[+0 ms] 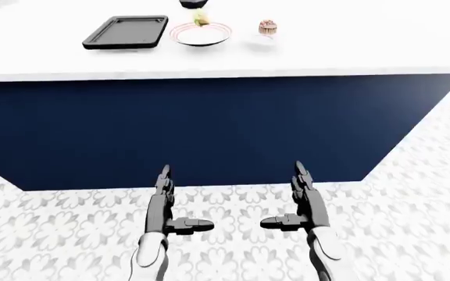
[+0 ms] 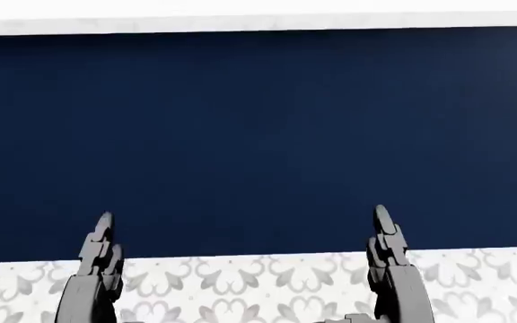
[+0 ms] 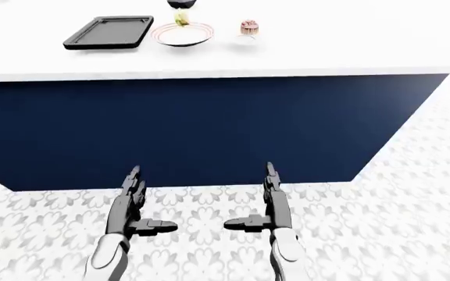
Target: Move the dessert items from the plate to the tray.
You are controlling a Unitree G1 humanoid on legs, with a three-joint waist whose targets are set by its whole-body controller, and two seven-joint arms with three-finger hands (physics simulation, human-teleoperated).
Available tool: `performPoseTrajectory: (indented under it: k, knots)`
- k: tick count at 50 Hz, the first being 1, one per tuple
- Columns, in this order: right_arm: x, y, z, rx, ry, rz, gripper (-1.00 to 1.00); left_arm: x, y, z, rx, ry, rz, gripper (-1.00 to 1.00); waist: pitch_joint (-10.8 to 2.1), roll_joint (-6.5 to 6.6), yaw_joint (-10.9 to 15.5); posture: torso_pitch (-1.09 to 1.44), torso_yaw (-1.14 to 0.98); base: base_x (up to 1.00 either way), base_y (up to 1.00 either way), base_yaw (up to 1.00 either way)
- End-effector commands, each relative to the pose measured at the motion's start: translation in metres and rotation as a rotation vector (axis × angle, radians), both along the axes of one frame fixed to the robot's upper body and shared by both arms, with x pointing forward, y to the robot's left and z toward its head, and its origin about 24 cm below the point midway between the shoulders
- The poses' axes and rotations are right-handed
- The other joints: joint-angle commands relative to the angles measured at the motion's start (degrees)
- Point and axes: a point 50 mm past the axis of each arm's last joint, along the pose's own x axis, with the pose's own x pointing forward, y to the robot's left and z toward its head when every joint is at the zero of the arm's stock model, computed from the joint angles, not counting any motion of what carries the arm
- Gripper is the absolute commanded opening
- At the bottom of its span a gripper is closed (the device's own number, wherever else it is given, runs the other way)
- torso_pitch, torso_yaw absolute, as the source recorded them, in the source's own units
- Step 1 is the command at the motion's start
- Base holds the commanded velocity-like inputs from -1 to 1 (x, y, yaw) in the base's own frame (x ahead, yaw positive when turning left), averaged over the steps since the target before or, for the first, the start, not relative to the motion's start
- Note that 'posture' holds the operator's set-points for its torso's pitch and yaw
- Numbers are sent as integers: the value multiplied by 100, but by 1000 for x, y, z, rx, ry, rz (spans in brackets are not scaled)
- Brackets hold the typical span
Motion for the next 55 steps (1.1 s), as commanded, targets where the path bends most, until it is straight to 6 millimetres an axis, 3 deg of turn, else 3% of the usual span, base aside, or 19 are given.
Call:
performPoseTrajectory:
  k: [1,3,5,7,16,17,20,27,30,33,34,37,42,43,44,45,46,48,55]
  knots:
    - [12,2,62,-67,-197,29,100,6,4,32,138,-90,-4,100,-5,-45,-12,0,0,0,0,0]
    - [15,2,74,-67,-213,26,100,4,5,38,140,-83,-7,100,-368,-14,72,0,0,0,0,0]
    - [20,1,92,-70,-266,32,100,6,11,47,164,-103,-1,100,-124,-29,42,0,0,0,0,0]
    - [26,-1,106,-60,-290,26,100,11,17,59,175,-117,14,100,-385,-20,48,0,0,0,0,0]
    - [57,-3,165,-58,-395,45,100,53,34,145,250,-223,36,100,-513,0,54,0,0,0,0,0]
    - [61,-6,173,-63,-400,38,100,59,34,155,257,-237,35,100,-643,29,52,0,0,5,0,0]
    - [69,-8,196,-72,-439,36,100,74,35,186,265,-280,34,100,-489,59,50,0,0,14,0,0]
    - [80,0,221,-79,-490,66,100,100,30,224,287,-330,13,100,-368,-37,22,0,0,24,0,0]
    - [79,-2,235,-85,-512,61,100,104,29,230,294,-335,-1,100,-364,25,26,0,0,24,-6,0]
    - [77,-2,244,-95,-532,65,100,104,29,235,291,-345,1,100,-291,387,35,0,0,27,-13,0]
    - [75,-2,245,-97,-533,67,100,103,29,237,296,-349,-2,100,-322,276,19,0,0,28,-12,0]
    - [69,0,252,-98,-549,71,100,99,32,243,294,-364,5,100,-369,357,49,0,0,28,-11,0]
    - [67,5,259,-104,-563,90,100,91,43,249,300,-376,36,100,-287,12,155,0,0,32,-5,0]
    - [67,6,259,-106,-563,96,100,89,45,250,296,-381,47,100,-304,-128,170,0,0,38,0,0]
    - [68,6,260,-106,-567,97,100,88,47,250,300,-381,51,100,-375,-369,154,0,0,38,0,0]
    - [68,6,262,-103,-571,96,100,88,47,250,301,-380,52,100,-281,-202,68,0,0,38,0,0]
    - [68,6,263,-104,-574,99,100,87,47,250,301,-381,53,100,-245,-327,134,0,0,42,0,0]
    - [67,7,263,-101,-574,99,100,87,48,251,301,-383,58,100,-256,-275,34,0,0,42,0,0]
    - [63,10,266,-118,-593,117,100,84,52,256,305,-390,71,100,-232,108,-43,0,0,44,4,0]
